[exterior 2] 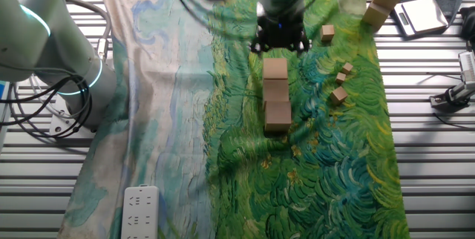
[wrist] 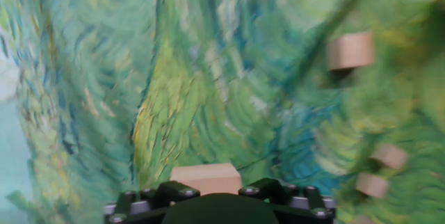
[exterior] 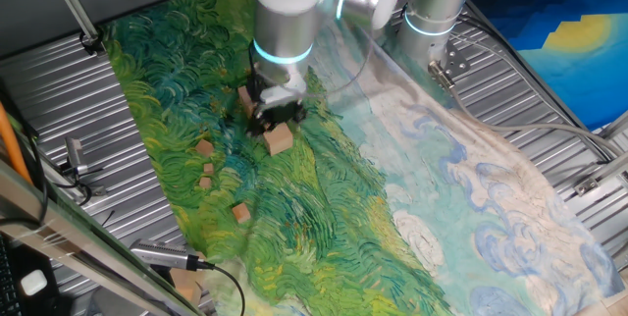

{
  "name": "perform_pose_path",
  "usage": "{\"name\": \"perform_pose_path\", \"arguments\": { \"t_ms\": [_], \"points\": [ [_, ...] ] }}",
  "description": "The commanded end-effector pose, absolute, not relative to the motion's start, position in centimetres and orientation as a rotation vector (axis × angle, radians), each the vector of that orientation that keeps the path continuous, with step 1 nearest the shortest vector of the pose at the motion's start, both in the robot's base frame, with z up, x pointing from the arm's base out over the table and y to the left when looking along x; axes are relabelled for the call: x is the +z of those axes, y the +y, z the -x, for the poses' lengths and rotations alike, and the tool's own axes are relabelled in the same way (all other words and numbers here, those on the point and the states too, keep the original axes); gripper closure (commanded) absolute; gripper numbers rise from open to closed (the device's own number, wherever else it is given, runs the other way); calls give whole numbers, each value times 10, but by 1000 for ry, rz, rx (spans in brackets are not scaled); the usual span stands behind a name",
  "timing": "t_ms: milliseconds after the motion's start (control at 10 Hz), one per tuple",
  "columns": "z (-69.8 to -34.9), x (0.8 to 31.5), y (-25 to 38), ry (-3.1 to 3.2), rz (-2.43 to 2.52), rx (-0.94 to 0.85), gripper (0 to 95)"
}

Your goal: Stack the blocks into a pyramid shape

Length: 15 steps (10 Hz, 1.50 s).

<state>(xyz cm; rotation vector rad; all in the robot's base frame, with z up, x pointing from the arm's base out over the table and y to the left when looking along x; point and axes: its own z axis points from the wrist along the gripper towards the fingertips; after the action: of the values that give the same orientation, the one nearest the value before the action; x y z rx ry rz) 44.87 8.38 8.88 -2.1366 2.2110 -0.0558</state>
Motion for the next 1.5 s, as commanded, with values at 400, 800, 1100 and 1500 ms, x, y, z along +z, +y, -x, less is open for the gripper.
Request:
{"name": "perform_pose_path", "arguments": {
  "t_ms": [400, 800, 1100, 1500],
  "points": [
    [-462, 83, 95, 2306, 2032, -76, 190],
    [-476, 70, 117, 2367, 1956, -71, 950],
    [-473, 61, 130, 2394, 1927, -81, 950],
    [-469, 56, 133, 2399, 1937, -99, 950]
  ]
}}
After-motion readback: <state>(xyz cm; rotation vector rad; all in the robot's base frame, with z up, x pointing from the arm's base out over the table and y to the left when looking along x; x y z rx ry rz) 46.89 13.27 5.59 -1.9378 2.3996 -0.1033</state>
